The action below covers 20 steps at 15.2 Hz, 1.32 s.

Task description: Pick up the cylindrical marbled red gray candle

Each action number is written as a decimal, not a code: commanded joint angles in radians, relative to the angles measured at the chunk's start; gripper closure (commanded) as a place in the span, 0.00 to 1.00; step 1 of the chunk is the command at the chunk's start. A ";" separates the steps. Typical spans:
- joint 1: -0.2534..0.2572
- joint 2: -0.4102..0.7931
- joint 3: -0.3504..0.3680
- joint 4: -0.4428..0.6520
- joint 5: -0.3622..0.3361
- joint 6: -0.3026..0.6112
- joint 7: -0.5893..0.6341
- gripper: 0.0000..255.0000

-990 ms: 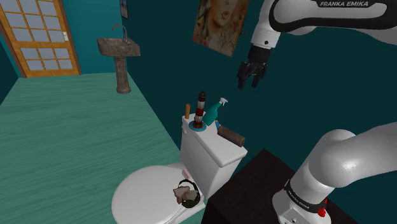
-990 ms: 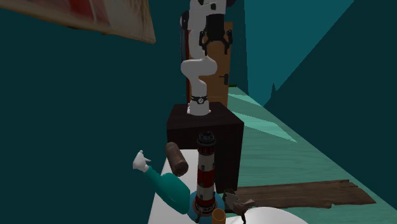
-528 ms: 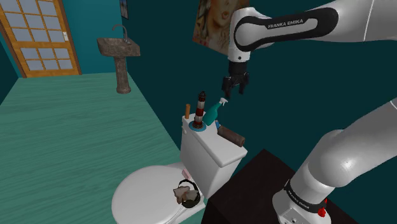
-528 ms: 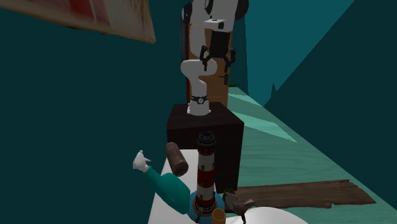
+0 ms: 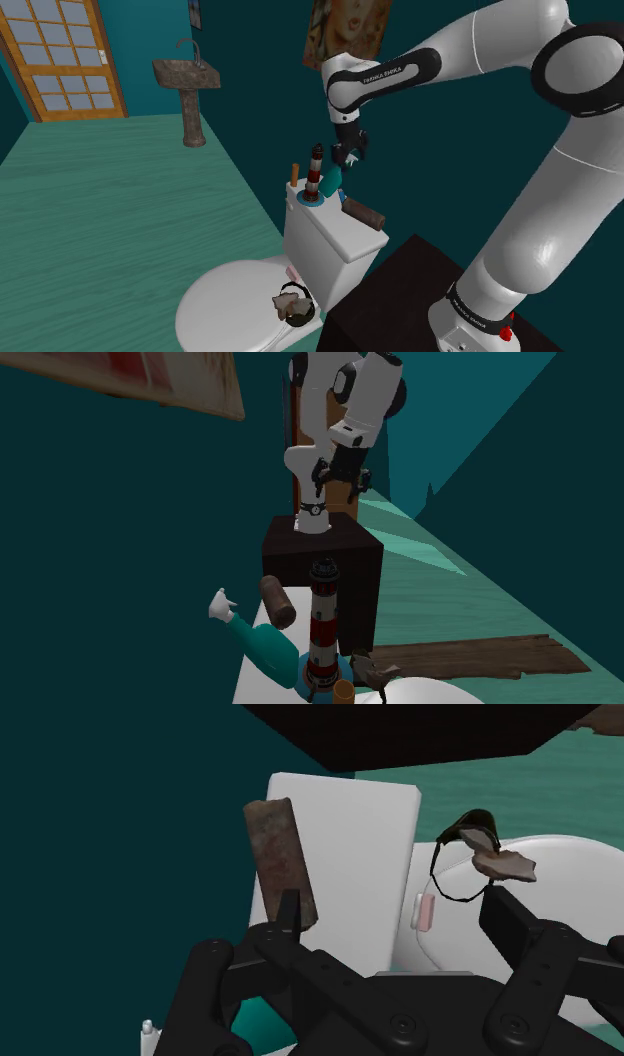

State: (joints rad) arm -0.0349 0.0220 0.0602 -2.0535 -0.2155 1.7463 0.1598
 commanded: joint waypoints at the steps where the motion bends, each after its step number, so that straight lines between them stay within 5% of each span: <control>1: 0.000 0.092 -0.001 0.055 -0.043 -0.011 0.008 0.00; 20: 0.048 0.953 -0.126 0.711 -0.356 -0.219 -0.030 0.00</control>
State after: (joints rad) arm 0.0097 0.9234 -0.0563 -1.3926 -0.5590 1.5469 0.1390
